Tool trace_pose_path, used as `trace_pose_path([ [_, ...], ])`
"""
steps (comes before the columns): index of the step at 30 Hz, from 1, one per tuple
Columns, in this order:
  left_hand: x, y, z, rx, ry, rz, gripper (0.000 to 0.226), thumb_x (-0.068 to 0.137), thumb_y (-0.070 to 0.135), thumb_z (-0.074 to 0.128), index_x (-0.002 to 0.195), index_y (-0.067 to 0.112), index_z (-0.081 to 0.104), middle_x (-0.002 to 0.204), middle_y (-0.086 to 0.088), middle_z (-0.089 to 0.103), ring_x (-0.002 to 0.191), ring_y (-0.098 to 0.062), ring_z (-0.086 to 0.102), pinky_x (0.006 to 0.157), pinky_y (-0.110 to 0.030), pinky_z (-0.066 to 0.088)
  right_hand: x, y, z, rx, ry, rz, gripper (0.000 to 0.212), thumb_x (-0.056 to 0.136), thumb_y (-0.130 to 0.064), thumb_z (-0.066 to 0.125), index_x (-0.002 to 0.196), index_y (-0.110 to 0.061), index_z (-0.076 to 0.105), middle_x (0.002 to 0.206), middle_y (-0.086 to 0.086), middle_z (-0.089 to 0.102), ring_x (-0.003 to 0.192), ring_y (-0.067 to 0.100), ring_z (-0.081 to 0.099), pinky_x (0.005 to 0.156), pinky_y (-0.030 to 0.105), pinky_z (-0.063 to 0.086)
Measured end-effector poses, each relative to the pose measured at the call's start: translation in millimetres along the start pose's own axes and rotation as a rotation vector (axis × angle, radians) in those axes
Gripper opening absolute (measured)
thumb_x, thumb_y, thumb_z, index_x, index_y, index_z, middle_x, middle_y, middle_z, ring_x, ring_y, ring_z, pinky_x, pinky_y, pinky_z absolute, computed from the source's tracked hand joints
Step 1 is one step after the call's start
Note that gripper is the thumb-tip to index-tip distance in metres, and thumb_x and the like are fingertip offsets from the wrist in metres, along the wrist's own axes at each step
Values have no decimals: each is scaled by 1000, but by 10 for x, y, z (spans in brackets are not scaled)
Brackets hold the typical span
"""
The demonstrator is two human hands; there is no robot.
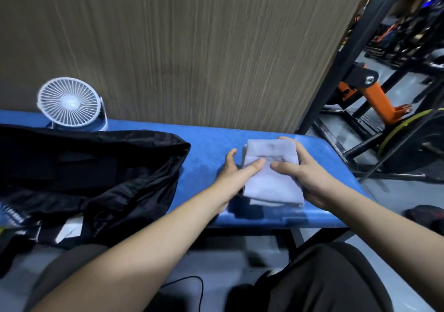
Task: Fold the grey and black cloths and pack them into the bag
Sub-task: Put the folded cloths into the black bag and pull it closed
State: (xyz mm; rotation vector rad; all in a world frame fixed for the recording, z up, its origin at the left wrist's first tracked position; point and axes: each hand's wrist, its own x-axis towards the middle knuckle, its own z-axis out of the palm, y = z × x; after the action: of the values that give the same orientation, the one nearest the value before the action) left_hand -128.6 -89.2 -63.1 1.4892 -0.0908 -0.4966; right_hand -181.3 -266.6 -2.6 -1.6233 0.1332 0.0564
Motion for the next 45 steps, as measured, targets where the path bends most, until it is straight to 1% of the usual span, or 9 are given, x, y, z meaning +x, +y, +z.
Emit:
trace_pose_path([
  [6, -300, 517, -206, -268, -197, -50, 92, 69, 61, 81, 144, 22, 45, 129, -2, 69, 114, -20, 69, 100, -50, 53, 12, -404, 268, 43, -28, -166, 61, 87, -2, 67, 137, -29, 46, 127, 3, 65, 109, 19, 67, 86, 36, 56],
  [13, -663, 780, -778, -140, 86, 268, 75, 89, 25, 74, 148, 37, 30, 115, -3, 67, 100, -12, 70, 80, -22, 55, 108, -496, 801, 4, -165, -199, 61, 86, -9, 73, 139, -18, 42, 134, 12, 61, 120, 29, 63, 89, 41, 55],
  [18, -986, 852, -1284, -81, 129, 387, 66, 89, 25, 75, 144, 34, 40, 136, 3, 61, 118, -8, 64, 100, -29, 52, 185, -565, 1423, 10, -268, -233, 59, 89, -15, 74, 139, -18, 42, 135, 13, 59, 122, 32, 61, 96, 49, 53],
  [22, -1221, 884, -1845, -69, 188, 385, 55, 92, 12, 68, 141, 28, 48, 132, 0, 65, 118, -12, 65, 88, -21, 54, 293, -550, 1986, -32, -334, -247, 63, 89, -30, 75, 140, -16, 42, 137, 12, 58, 126, 30, 58, 101, 53, 50],
  [27, -1377, 771, -2439, -78, 323, 314, 48, 91, 11, 69, 135, 23, 56, 124, -3, 70, 114, -17, 67, 80, -20, 55, 370, -435, 2370, -100, -339, -69, 46, 85, -59, 55, 116, -26, 51, 105, 2, 69, 84, 17, 63, 80, 42, 50],
  [31, -1309, 622, -2651, -56, 374, 261, 50, 89, 11, 71, 134, 26, 55, 125, -2, 69, 108, -13, 69, 78, -21, 54, 435, -337, 2401, -428, -305, -179, 3, 94, -18, 47, 96, -19, 50, 91, -7, 75, 74, 9, 58, 69, 30, 45],
  [34, -1222, 593, -2689, -53, 400, 251, 47, 90, 9, 70, 132, 26, 56, 123, -2, 69, 102, -10, 70, 73, -18, 55, 474, -312, 2361, -786, -406, -319, 24, 84, -1, 45, 99, -18, 51, 91, -11, 74, 69, 9, 54, 63, 28, 43],
  [40, -1097, 587, -2704, -4, 397, 215, 44, 91, 11, 69, 130, 26, 56, 120, 0, 69, 102, -12, 70, 71, -20, 54, 633, -148, 2288, -1539, -640, -639, 43, 83, -41, 60, 121, -21, 55, 111, -1, 64, 108, 22, 58, 97, 40, 41],
  [45, -1031, 588, -2666, 21, 360, 203, 41, 91, 10, 69, 127, 24, 58, 119, 1, 70, 104, -14, 69, 81, -25, 53, 634, -151, 2277, -1785, -749, -720, 55, 86, -55, 62, 132, -27, 52, 115, 1, 61, 112, 23, 54, 99, 39, 36],
])
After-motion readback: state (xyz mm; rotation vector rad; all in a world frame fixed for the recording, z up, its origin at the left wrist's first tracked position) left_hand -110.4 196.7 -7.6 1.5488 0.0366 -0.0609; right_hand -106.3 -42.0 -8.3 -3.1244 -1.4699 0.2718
